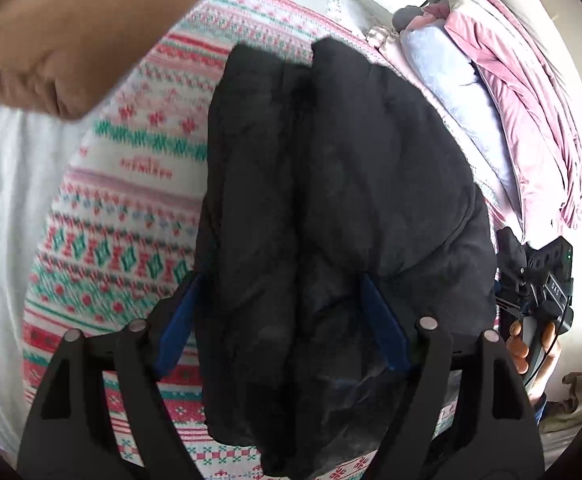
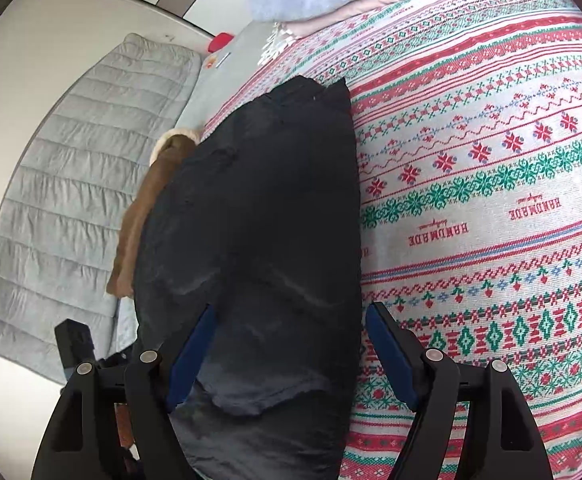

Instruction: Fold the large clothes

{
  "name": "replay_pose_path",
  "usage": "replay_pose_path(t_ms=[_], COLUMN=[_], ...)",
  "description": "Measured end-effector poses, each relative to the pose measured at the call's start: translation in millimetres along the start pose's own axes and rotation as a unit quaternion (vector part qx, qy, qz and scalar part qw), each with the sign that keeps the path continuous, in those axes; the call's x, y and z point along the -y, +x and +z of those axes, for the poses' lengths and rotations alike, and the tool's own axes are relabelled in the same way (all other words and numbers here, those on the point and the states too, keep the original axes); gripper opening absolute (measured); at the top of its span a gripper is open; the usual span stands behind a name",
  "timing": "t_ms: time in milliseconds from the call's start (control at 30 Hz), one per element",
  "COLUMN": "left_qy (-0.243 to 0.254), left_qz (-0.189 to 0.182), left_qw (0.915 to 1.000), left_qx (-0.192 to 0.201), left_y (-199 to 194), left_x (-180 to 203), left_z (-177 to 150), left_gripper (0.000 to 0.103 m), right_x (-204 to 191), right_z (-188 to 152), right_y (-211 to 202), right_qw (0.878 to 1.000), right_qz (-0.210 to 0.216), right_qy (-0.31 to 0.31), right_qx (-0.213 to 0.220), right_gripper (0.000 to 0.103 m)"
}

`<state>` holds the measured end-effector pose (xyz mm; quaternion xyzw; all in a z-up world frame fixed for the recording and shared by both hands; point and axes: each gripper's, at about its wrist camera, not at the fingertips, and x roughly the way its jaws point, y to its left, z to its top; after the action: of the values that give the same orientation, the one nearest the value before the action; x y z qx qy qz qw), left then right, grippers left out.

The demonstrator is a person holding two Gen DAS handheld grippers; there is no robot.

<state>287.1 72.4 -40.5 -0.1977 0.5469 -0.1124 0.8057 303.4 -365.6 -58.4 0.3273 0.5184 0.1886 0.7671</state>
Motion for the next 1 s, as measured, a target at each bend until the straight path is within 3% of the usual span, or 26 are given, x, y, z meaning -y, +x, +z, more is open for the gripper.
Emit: replay_pose_path(t_ms=[433, 767, 1000], left_qy=[-0.025, -0.035, -0.036], left_qz=[-0.069, -0.11, -0.107], left_qw=[0.9973, 0.9929, 0.9926], left_qx=[-0.008, -0.029, -0.046], left_y=[-2, 2, 11], left_x=[-21, -36, -37], left_z=[-19, -38, -46], left_gripper=[0.083, 0.083, 0.084], right_x=[21, 30, 31], right_z=[3, 5, 7], right_y=[12, 24, 30], right_qw=[0.999, 0.995, 0.994], right_qz=[0.021, 0.061, 0.07], right_qy=[0.04, 0.071, 0.087], right_qx=[-0.014, -0.026, -0.015], right_gripper=[0.078, 0.079, 0.082])
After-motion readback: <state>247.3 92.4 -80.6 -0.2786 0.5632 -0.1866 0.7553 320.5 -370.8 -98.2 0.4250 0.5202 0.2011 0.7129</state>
